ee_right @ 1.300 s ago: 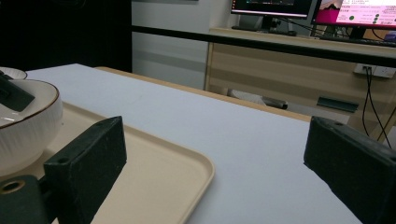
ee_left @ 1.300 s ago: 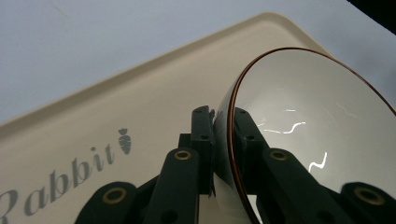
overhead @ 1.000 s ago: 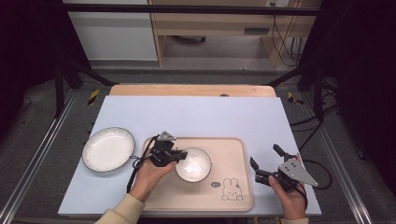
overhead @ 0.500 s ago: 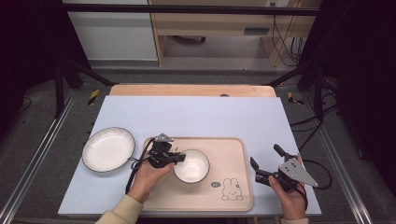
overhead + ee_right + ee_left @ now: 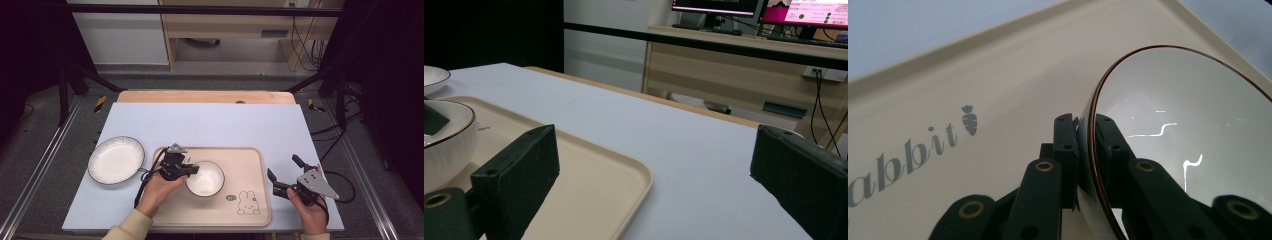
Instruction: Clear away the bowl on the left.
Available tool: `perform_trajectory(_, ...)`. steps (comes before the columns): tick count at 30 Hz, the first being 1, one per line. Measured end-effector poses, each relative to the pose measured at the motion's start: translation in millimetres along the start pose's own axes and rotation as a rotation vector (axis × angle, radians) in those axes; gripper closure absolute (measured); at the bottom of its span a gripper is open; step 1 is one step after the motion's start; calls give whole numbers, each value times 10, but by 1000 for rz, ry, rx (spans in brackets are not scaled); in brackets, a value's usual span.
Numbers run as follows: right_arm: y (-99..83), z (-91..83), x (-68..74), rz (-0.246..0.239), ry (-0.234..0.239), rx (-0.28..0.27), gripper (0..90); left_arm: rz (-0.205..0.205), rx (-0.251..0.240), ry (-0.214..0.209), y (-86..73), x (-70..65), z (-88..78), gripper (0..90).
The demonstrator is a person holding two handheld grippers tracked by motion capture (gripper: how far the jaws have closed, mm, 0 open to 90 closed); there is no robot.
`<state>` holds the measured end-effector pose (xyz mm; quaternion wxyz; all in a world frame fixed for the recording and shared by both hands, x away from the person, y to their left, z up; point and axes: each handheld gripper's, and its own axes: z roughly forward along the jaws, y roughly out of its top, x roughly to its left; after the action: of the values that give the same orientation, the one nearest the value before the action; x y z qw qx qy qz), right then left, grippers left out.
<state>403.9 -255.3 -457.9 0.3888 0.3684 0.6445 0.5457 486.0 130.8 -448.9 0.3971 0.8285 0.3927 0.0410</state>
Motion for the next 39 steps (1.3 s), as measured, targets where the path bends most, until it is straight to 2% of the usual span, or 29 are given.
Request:
perform_trajectory(12, -14, -1, -1, 1, 0, 10, 56, 4, 1, 10, -16, -11, 6, 811)
perform_trajectory(15, -10, 3, 2, -1, 3, 5, 57, 25, 7, 9, -23, -11, 29, 803)
perform_trajectory(21, -17, 7, -6, -1, 1, 10, 56, 48, -14, 13, -37, -23, 33, 776)
perform_trajectory(27, -18, 7, -5, -2, 2, 12, 56, 75, -25, 34, -42, -27, 4, 701)
perform_trajectory(39, -29, 8, -4, -7, 7, 19, 56, 91, -44, 52, -39, -12, 11, 526)
